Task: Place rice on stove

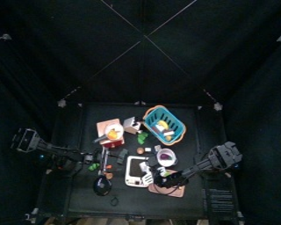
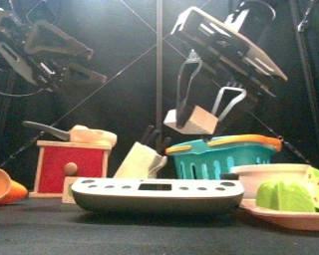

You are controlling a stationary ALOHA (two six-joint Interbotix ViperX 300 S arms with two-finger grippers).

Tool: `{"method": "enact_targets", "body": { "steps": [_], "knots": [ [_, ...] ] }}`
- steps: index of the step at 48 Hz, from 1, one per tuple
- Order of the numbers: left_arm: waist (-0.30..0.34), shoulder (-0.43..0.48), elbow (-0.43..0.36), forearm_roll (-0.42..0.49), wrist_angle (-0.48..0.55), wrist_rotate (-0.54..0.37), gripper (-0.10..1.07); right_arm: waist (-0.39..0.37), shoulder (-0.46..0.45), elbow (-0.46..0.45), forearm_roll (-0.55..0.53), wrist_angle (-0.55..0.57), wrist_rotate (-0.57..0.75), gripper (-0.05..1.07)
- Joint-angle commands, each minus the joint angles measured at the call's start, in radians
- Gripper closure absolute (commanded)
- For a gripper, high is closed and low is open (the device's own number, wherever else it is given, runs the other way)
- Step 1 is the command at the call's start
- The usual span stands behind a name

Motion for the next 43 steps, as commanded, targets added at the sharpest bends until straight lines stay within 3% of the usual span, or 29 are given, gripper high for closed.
{"method": "enact_targets", "body": {
  "steps": [1, 12, 20, 34, 43],
  "knots": [
    [0.002, -0.003, -0.009, 0.002, -0.009, 0.0, 0.01, -0.021, -0.015, -0.009, 0.012, -0.002, 0.057, 0.4],
    [0.002, -0.002, -0.008, 0.002, -0.003, -0.002, 0.01, -0.034, 0.043, -0.014, 0.026, -0.015, 0.172, 0.4],
    [-0.003, -0.003, -0.008, 0.002, -0.003, 0.0, 0.01, -0.046, 0.069, -0.021, 0.086, -0.041, 0.207, 0.39],
    [-0.005, -0.005, -0.008, 0.003, -0.005, 0.005, 0.01, -0.052, 0.075, -0.046, 0.091, -0.029, 0.219, 0.39],
    [-0.005, -0.005, -0.008, 0.005, -0.003, 0.005, 0.01, -0.054, 0.074, -0.061, 0.094, 0.005, 0.212, 0.27]
  ]
}}
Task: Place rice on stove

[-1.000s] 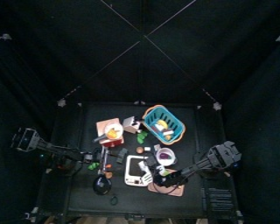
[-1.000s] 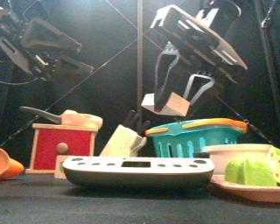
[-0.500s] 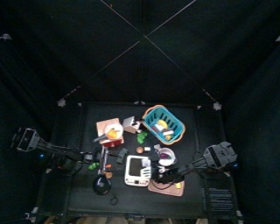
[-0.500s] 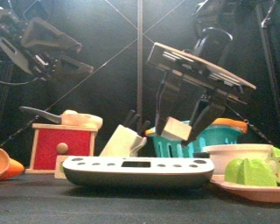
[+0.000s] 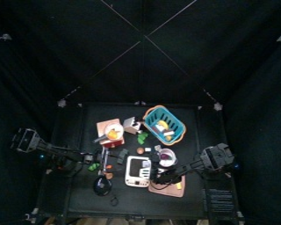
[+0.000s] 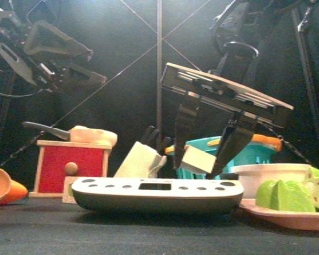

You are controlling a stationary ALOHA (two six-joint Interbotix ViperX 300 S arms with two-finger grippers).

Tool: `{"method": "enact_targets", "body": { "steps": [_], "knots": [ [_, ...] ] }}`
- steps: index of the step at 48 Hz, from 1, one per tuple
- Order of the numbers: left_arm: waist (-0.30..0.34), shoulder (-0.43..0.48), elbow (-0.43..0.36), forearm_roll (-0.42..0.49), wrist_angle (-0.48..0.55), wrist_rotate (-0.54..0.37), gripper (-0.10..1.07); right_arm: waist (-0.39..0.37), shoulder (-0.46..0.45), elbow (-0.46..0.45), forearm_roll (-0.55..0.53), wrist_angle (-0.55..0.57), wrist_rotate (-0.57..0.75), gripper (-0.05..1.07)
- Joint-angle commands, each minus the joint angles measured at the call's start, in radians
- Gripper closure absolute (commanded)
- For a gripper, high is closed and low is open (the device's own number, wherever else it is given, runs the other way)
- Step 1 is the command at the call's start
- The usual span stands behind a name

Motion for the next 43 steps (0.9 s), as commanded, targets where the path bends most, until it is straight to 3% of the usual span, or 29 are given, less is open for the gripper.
{"method": "enact_targets", "body": {
  "steps": [1, 12, 43],
  "knots": [
    [-0.002, -0.005, -0.009, 0.003, -0.005, 0.003, 0.01, -0.006, -0.025, -0.025, 0.0, 0.009, -0.003, 0.25],
    [-0.002, -0.003, -0.009, 0.005, -0.006, 0.003, 0.01, 0.0, -0.02, -0.046, 0.0, 0.005, -0.008, 0.09],
    [0.0, -0.005, -0.011, 0.005, -0.005, 0.003, 0.01, -0.002, -0.054, -0.032, -0.011, 0.023, -0.044, 0.08]
  ]
}}
